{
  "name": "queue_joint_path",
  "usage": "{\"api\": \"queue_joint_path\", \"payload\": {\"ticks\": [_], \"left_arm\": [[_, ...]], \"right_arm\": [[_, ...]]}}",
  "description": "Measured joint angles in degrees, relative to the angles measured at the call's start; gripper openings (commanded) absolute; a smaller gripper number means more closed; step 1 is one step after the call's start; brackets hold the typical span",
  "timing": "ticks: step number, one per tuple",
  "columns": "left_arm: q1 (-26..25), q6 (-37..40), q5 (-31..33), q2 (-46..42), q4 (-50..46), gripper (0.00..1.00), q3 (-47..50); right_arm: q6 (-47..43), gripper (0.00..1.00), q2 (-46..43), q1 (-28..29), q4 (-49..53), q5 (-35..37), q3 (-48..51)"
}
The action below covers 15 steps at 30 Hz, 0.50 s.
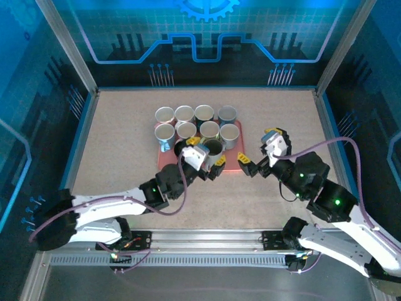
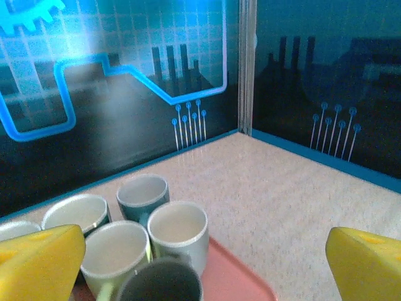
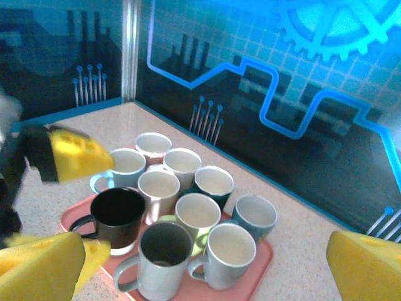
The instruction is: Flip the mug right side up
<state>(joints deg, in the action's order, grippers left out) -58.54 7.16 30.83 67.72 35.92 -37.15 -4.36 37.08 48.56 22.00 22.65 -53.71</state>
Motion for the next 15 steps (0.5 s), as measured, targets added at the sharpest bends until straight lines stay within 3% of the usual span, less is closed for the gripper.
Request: {"api": "queue_joint_path", "payload": {"ticks": [4,8,11,15], "left_arm": [[8.2,-3.7,-0.9,-7.0,-12.2,0.99,-4.3],[23.3,-6.2,-1.7,-14.2,-18.9,0.99,-2.6],[33.0,-5.7,-4.2,-15.9,-19.9,0.99,1.2],[43.4,-4.0,-6.6,-11.5,-21.0,0.99,5.3]], "right_arm": [[1.4,1.00,-0.4,0.0,-3.8,3.9,6.0],[-2.8,1.00,-0.5,-1.9,-12.1,7.6,14.1],[-6.0,1.00,3.0,-7.1,-19.3,9.1,17.1],[-7.2,1.00,10.4,-15.2,-29.5,9.9,20.0]]}}
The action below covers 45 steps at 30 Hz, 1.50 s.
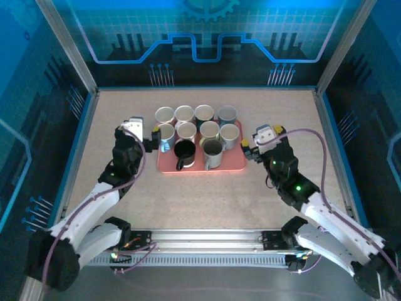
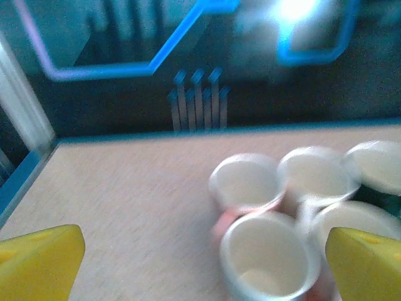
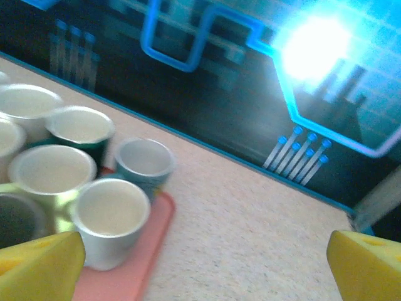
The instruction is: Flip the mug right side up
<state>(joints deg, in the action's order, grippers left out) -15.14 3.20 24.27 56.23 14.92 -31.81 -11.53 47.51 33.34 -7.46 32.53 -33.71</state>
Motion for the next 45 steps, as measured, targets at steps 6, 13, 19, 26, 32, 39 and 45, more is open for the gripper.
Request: {"api": "queue_joint_path", "payload": {"ticks": [6,13,19,26,32,39,45], "left_arm": [[10.6,-1.4,-0.6,9.5,2.7,0.99,7.2],[12.5,-3.5,-1.9,18.9,13.9,0.99,10.4],[12.6,-4.4,-5.5,28.7,33.5,0.99,12.3],[12.6,-4.4,-7.5,33.2,38.3,0.99,13.2],[12.6,-4.4,-7.7,33.2,38.8,0.99,11.6],[12.6,-4.4,-7.7,33.2,38.8,0.99,11.6],[12.6,-4.4,-7.7,33.2,38.8,0.99,11.6]], "right_arm": [[-1.0,1.00,10.0,-5.7,-11.6,-0.3,3.8],[0.2,1.00,17.6,-13.4,-18.4,-2.4,7.2],[6.1,1.00,23.6,-21.6,-23.1,-5.5,12.4],[9.4,1.00,33.2,-25.2,-39.6,-11.8,16.6],[10.1,1.00,40.7,-25.6,-44.3,-14.2,16.4],[12.0,1.00,40.6,-28.3,-42.9,-17.7,11.8],[12.2,1.00,40.6,-28.3,-42.4,-18.3,11.8]]}}
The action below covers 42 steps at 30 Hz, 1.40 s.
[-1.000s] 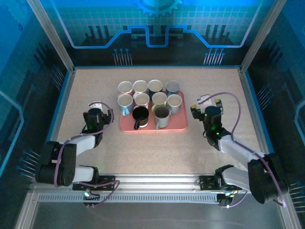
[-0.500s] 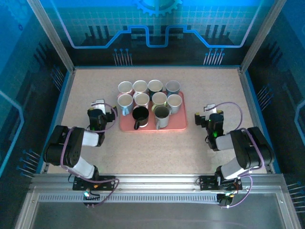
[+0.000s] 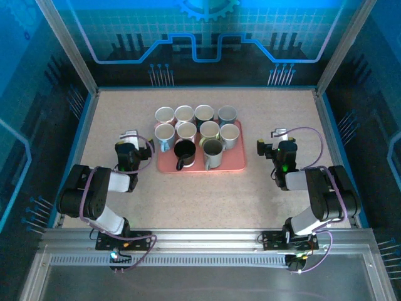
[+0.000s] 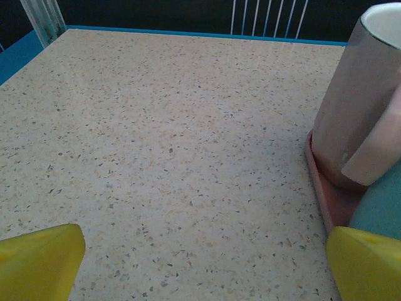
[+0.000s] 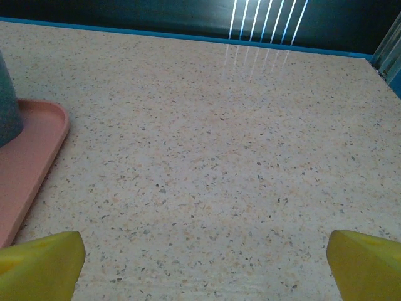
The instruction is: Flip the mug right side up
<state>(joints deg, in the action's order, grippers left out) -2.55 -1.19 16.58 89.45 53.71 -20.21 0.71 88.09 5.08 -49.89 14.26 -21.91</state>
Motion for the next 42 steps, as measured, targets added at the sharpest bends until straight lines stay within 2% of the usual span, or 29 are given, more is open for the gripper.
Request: {"api": "queue_joint_path", "payload": {"ticks": [18,42], "left_arm": [[-0.3,0.0,-0.6,0.0,0.2,0.99,0.0],[-0.3,0.0,-0.6,0.0,0.2,0.99,0.0]], "right_arm": [[-1.4,1.00,0.0,0.6,0.2,-3.9,0.0],[-1.4,1.00,0.0,0.6,0.2,-4.3,0.0]]}}
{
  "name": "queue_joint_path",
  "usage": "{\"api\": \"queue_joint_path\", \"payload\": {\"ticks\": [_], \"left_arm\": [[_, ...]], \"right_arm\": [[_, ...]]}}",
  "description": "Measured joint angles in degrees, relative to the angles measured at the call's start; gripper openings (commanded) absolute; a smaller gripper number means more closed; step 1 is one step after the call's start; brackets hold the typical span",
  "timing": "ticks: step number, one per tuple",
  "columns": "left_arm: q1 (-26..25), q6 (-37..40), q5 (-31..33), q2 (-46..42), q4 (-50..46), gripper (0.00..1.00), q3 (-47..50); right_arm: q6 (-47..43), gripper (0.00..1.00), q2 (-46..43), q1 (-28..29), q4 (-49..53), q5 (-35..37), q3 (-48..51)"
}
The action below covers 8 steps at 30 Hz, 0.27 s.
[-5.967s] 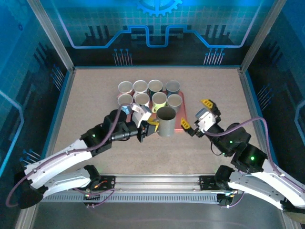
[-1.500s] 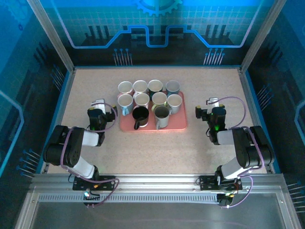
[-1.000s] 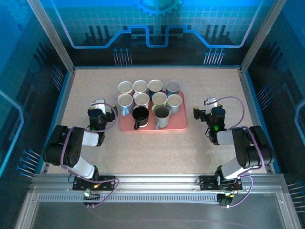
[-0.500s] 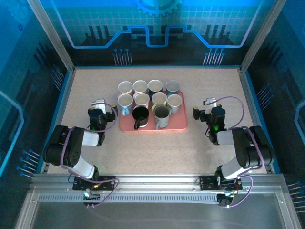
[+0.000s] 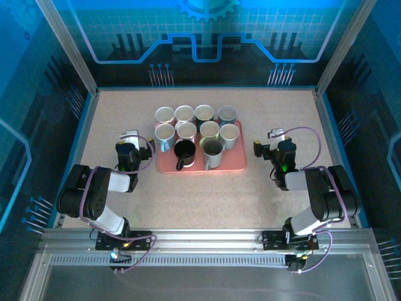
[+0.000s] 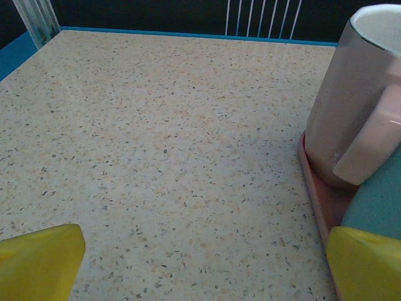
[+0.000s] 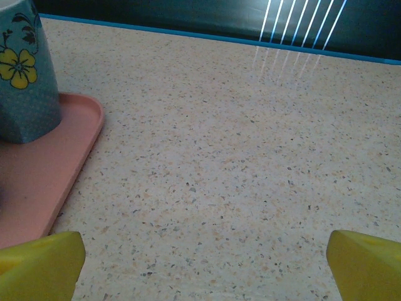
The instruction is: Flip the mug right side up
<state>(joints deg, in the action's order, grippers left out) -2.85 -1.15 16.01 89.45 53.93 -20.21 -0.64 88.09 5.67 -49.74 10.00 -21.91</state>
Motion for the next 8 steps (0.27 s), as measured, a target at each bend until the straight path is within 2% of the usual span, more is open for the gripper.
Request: {"api": "queue_joint_path", "payload": {"ticks": [8], "left_arm": [[0.1,0.0,-0.3,0.0,0.0,0.99,0.0]], "right_arm": [[0.0,1.00,0.0,0.0,0.0,0.0,0.0]]}}
